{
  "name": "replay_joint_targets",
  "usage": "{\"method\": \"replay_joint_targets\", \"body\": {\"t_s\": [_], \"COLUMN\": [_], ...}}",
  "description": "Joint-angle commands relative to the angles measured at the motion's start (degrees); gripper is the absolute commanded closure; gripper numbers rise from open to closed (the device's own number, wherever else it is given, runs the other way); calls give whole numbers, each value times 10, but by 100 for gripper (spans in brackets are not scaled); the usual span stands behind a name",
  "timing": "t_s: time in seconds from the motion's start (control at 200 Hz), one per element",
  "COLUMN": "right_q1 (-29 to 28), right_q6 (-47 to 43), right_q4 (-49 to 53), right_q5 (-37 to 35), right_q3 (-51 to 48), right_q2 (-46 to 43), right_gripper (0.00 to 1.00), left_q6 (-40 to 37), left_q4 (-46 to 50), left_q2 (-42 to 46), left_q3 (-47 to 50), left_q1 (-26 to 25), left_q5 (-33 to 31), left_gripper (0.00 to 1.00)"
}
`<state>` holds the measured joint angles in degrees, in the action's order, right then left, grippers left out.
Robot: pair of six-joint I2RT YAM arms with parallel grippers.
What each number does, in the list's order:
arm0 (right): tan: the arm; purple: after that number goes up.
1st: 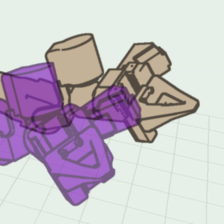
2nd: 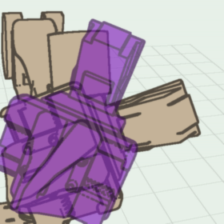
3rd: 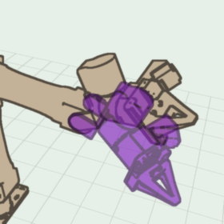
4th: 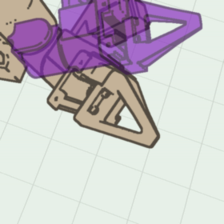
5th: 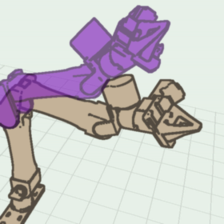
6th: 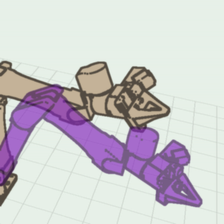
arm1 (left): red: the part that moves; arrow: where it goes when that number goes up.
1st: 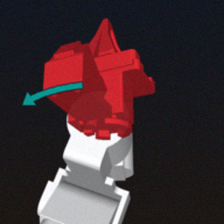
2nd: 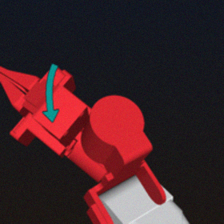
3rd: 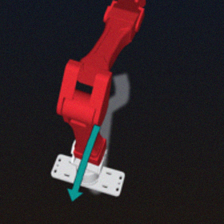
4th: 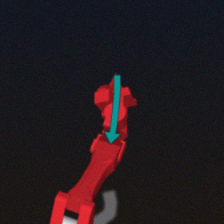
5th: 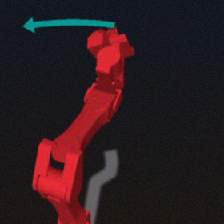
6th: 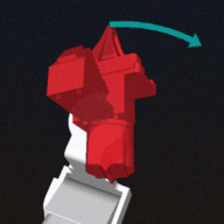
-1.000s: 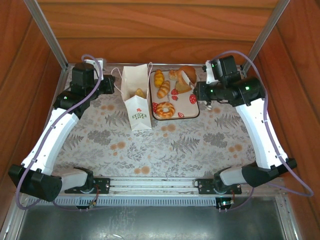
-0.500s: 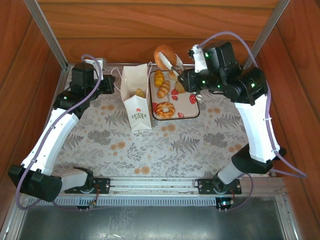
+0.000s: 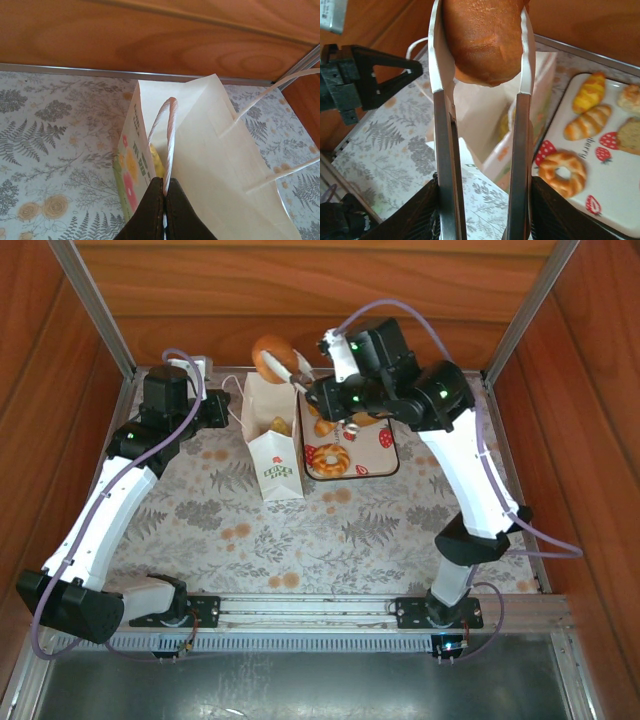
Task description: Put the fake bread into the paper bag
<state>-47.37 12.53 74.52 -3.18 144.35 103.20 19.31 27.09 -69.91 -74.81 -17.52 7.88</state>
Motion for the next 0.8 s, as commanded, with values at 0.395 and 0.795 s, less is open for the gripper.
{"method": "replay_joint_targets", "body": {"t_s": [0.395,0.795], "right_q1": [-14,-16], "right_q6": [-3,-19], "right_q4": [0,40], "right_q5": [-32,-61], "right_q3": [-25,-37], "right_q2": [70,96], "right_gripper": [54,54], "left_q6": [4,-3], "left_q4": [5,5], "left_q2": [18,21], "left_q3": [1,4], "left_q1": [4,4], "left_q5": [0,-1], "left_gripper": [100,100]}}
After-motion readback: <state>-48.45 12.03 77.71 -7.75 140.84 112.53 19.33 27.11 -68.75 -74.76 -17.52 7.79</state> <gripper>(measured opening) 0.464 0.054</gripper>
